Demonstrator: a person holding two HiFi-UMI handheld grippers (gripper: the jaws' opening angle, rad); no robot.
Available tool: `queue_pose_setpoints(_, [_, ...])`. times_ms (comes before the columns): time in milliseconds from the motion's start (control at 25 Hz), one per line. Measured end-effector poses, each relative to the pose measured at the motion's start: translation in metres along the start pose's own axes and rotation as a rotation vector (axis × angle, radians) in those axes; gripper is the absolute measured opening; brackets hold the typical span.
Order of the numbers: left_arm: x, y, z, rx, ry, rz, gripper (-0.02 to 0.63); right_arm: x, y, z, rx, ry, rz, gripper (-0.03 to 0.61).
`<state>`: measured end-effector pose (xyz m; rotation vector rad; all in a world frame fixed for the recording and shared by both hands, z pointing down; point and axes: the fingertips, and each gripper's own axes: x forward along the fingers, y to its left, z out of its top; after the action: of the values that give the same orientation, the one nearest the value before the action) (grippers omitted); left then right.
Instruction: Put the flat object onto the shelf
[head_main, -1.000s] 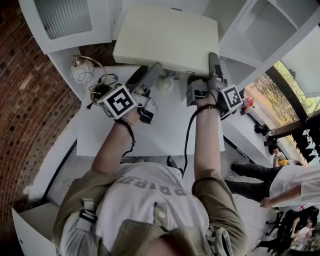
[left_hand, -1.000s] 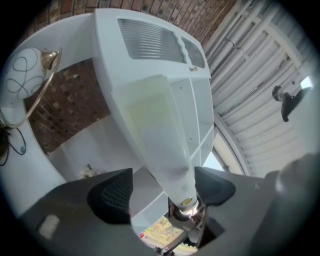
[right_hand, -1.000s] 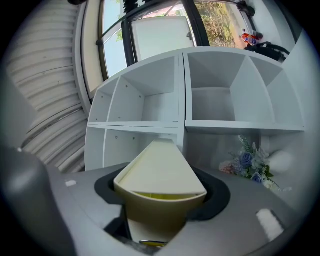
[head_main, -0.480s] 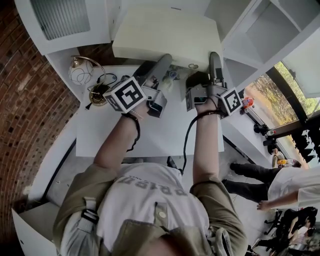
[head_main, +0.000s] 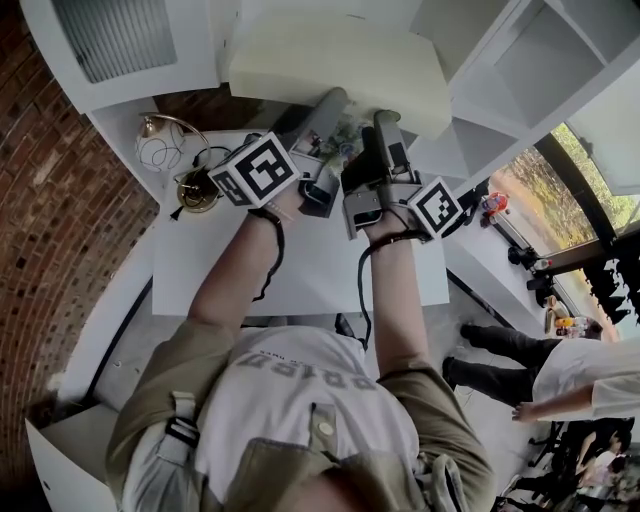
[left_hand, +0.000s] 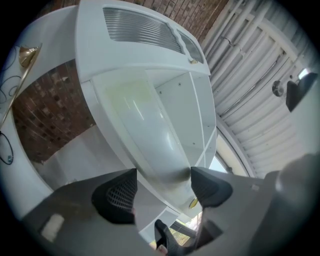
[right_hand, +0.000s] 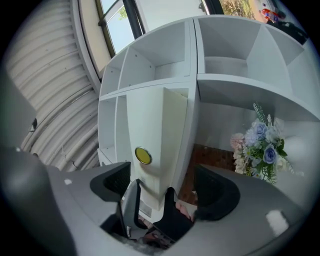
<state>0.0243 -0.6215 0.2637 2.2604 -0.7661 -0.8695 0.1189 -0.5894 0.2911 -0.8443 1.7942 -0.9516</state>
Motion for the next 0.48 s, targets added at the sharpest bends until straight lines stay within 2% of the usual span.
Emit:
queue_pose_setpoints(160, [0.007, 0.003, -0.002, -0.005, 0.023, 0.001, 0.353, 0.009, -0.016, 0.001, -0.008, -0.016, -0.053, 0.362])
queue_pose_setpoints(320, [-0.001, 0.018, -0.016, -0.021, 0.069, 0.026, 0.353, 0.015, -0.024, 0.007, -0.026, -0.045, -0.073, 0.383])
queue_pose_setpoints(480, [-0.003, 0.038, -0.021, -0.063, 0.075, 0.057, 0.351, 0.024, -0.03, 0.015, -0.028, -0.062, -0.093, 0.383])
